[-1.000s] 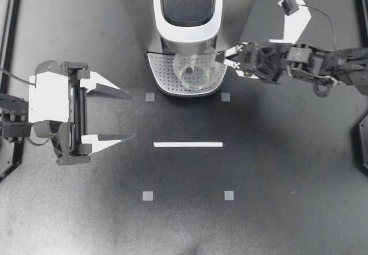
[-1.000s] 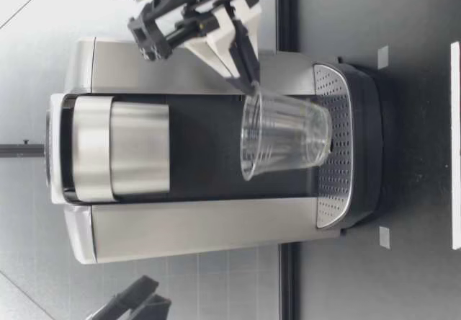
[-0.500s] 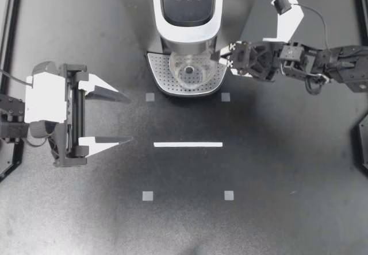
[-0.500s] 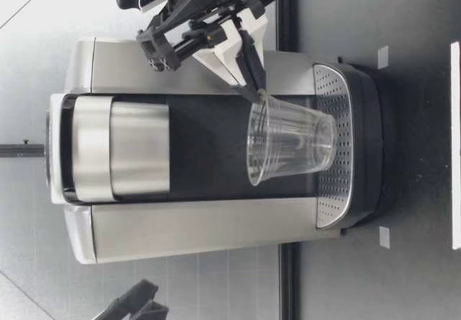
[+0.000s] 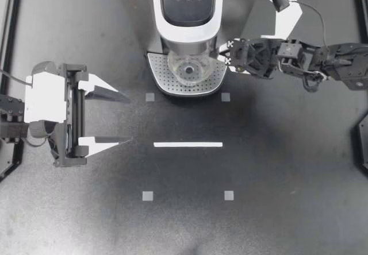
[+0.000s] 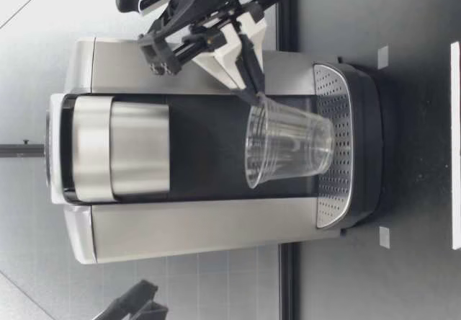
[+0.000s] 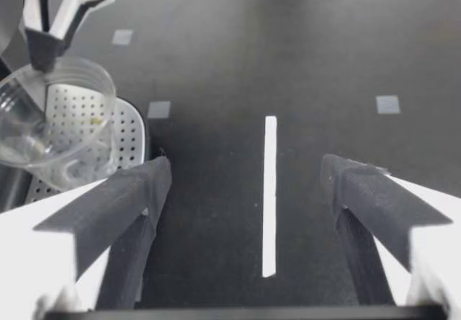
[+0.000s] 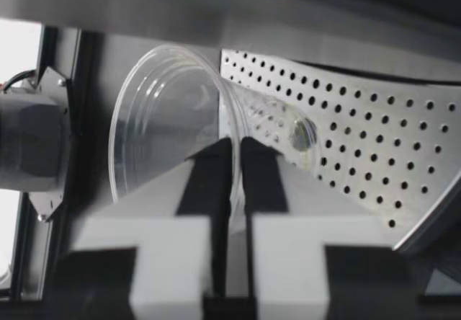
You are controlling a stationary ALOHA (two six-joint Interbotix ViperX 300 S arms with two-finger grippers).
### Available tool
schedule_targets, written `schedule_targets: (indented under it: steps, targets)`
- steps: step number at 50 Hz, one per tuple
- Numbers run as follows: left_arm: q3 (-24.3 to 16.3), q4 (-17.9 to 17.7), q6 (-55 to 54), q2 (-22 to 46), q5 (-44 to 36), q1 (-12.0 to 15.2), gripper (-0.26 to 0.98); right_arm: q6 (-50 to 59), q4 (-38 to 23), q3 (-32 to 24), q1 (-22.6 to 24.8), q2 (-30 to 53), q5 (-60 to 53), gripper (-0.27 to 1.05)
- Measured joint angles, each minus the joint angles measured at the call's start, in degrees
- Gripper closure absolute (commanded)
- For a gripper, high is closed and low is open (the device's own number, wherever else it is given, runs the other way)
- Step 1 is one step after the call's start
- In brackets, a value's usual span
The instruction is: Place the coffee capsule inside the capsule container, then place the cup onto the center of the cup tray, then push the 'Hot Water' and 'Travel Mug' buttons.
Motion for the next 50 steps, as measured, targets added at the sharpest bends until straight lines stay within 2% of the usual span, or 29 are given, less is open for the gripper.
schedule_targets:
  steps: [22, 36, 50]
  targets:
    - [0.0, -0.2, 0.1, 0.0, 0.0, 0.0, -0.06, 0.0, -0.7, -1.0, -0.1, 0.7, 0.3, 0.3]
    - [0.0, -0.9, 0.0, 0.0, -0.1, 0.0, -0.06, 0.0, -0.8, -0.6, -0.1, -0.2, 0.4, 0.3]
    - [0.0, -1.0, 0.1, -0.1, -0.4, 0.0, -0.06, 0.0, -0.8, 5.1, -0.1, -7.9, 1.8, 0.3]
